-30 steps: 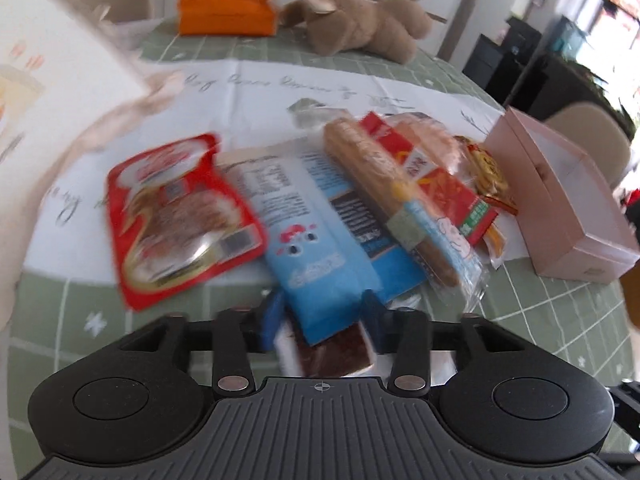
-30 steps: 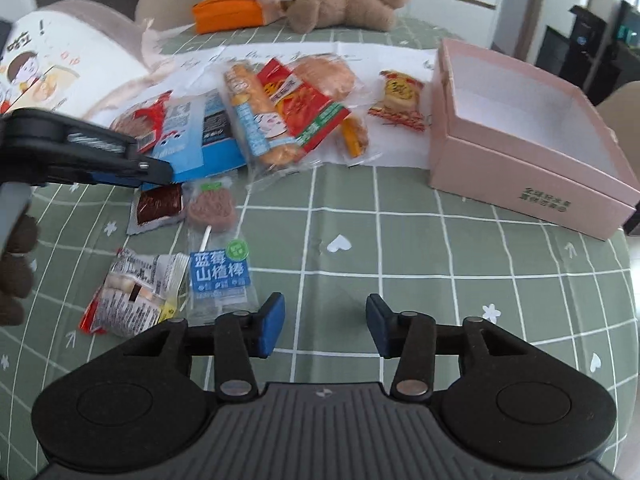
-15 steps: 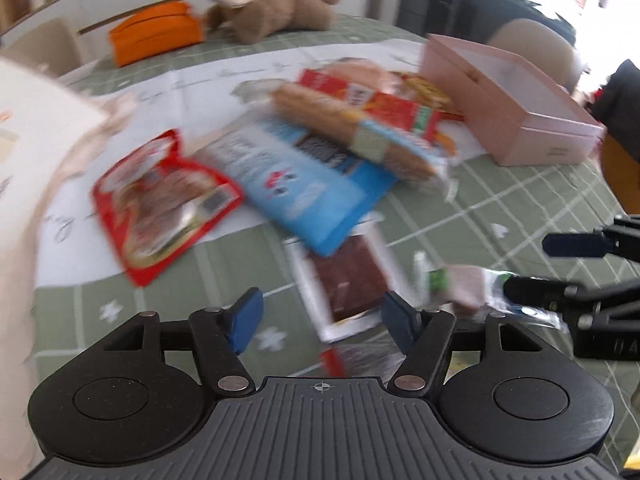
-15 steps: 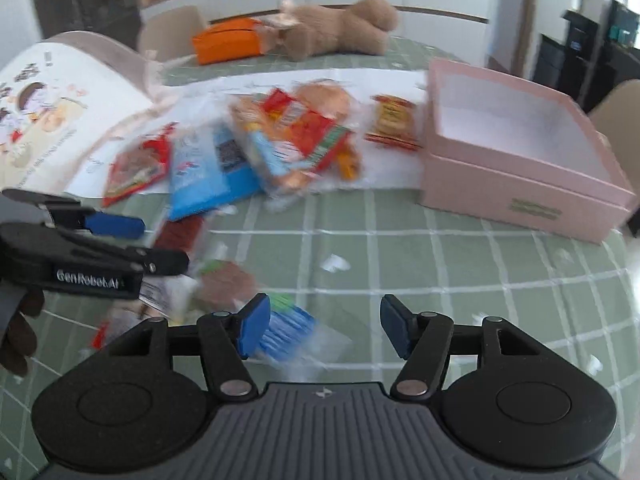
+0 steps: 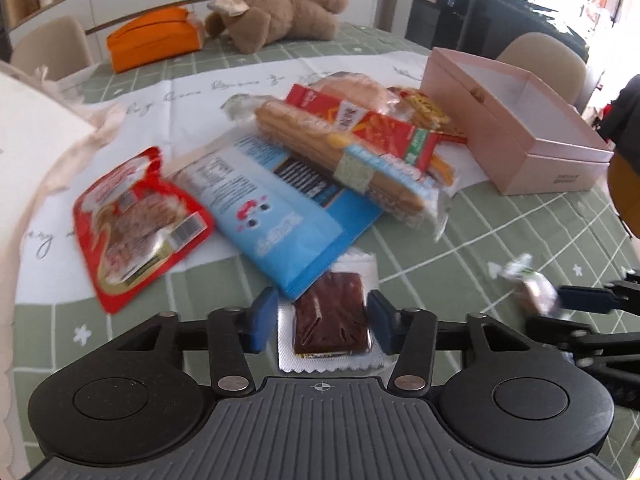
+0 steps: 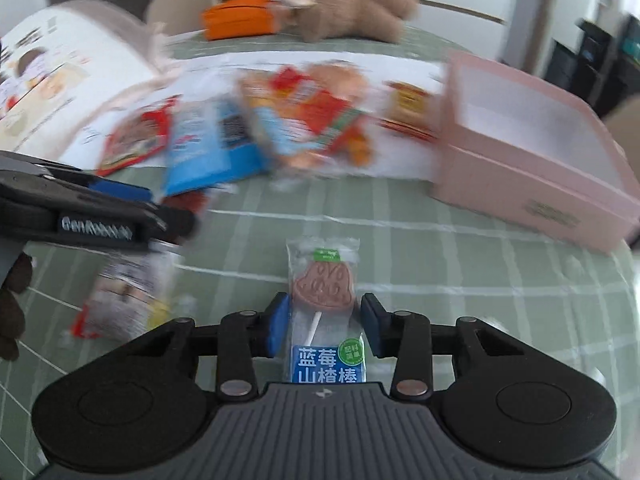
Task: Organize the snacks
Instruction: 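Grasp the blueberry hawthorn lollipop with the right tool, then carry the brown packet with the left tool while the right tool carries the lollipop toward the pink box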
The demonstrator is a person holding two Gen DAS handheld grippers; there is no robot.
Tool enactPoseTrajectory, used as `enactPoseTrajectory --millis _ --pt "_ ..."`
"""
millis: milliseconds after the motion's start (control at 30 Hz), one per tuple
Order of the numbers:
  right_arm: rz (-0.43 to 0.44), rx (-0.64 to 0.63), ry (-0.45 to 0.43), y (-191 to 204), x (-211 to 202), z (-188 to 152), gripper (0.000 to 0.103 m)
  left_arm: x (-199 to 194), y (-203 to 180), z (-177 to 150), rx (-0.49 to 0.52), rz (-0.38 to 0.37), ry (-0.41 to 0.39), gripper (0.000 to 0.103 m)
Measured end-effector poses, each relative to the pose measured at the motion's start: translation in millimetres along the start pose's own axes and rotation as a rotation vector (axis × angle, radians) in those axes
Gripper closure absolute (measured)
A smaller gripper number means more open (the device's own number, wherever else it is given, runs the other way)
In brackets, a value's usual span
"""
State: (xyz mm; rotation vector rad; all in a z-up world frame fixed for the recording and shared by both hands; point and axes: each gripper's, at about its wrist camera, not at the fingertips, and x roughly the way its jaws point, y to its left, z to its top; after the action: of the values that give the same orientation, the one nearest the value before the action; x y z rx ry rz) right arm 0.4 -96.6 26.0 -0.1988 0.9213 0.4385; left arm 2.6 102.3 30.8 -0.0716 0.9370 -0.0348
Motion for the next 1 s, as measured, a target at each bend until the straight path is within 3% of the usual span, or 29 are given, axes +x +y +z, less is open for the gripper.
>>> enactPoseTrajectory --millis 233,367,700,767,800,833,867,1000 --pt "-0.045 0.065 -0.036 -38 -12 -22 0.062 -12 -38 -18 0.148 -0.141 0.045 0.05" --pt "-0.068 0.083 -0.054 -36 -6 -17 0.061 -15 -55 -27 0.217 -0.127 0.05 0.05" --pt "-0.077 0.14 -0.03 -42 -15 -23 0.068 -11 -65 -21 0.233 -0.082 0.083 0.05" --pt "-0.096 0.158 -0.029 -48 -20 -26 0.068 -13 -65 -22 0.216 -0.114 0.078 0.052" --pt "-0.104 0.167 -0.03 -52 -23 -28 0.068 -17 -66 -22 0.206 -0.148 0.063 0.063" --pt "-0.111 0.178 -0.036 -57 -28 -28 0.068 -22 -67 -22 0.203 -0.171 0.043 0.092" --pt "-0.115 0.188 -0.043 -62 -33 -29 0.068 -27 -70 -20 0.201 -0.191 0.02 0.096" --pt "-0.113 0.234 -0.073 -84 -54 -21 0.068 -36 -81 4 0.189 -0.227 -0.034 0.094"
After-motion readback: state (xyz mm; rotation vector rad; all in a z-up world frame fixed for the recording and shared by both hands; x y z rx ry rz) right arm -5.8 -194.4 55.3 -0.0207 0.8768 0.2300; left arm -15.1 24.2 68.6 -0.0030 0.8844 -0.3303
